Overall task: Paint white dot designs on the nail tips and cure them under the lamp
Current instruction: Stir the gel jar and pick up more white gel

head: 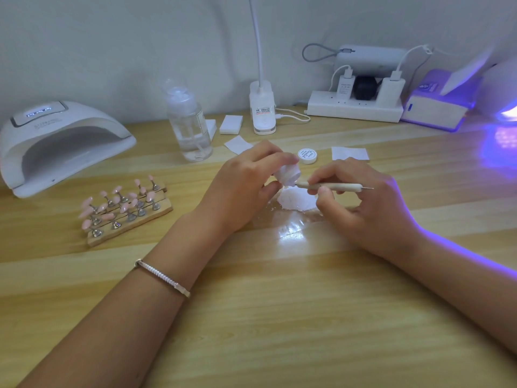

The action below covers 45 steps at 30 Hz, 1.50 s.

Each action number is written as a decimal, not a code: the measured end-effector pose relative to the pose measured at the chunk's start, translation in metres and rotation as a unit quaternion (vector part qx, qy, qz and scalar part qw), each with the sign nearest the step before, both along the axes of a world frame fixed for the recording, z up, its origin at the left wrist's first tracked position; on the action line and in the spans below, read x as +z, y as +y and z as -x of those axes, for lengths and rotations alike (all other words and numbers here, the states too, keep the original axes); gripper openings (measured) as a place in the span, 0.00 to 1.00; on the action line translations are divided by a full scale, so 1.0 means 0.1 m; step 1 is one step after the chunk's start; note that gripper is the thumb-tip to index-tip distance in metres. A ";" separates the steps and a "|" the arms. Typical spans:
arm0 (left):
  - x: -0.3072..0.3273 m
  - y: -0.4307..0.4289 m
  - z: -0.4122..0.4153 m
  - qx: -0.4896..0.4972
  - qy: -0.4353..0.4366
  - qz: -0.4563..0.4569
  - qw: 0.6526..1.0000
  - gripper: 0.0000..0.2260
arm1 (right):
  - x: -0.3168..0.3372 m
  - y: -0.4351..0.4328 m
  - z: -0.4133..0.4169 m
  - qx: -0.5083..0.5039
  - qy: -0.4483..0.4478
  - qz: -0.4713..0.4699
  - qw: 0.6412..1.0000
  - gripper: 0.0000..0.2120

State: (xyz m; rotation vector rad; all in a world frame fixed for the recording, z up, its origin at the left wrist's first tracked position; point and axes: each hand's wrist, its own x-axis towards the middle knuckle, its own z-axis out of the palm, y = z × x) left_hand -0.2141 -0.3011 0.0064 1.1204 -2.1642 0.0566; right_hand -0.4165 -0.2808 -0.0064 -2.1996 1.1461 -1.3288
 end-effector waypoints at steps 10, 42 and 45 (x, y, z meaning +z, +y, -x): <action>-0.02 0.00 0.00 0.010 -0.011 -0.013 1.000 0.21 | 0.05 0.03 -0.03 0.002 0.020 -0.013 1.000 0.06; -0.02 -0.02 -0.02 0.000 -0.002 0.010 1.000 0.19 | 0.05 0.02 -0.03 -0.031 0.038 -0.015 0.999 0.08; 0.00 -0.01 -0.01 0.002 -0.002 0.013 1.000 0.19 | 0.04 0.01 -0.02 -0.020 0.018 0.000 1.000 0.11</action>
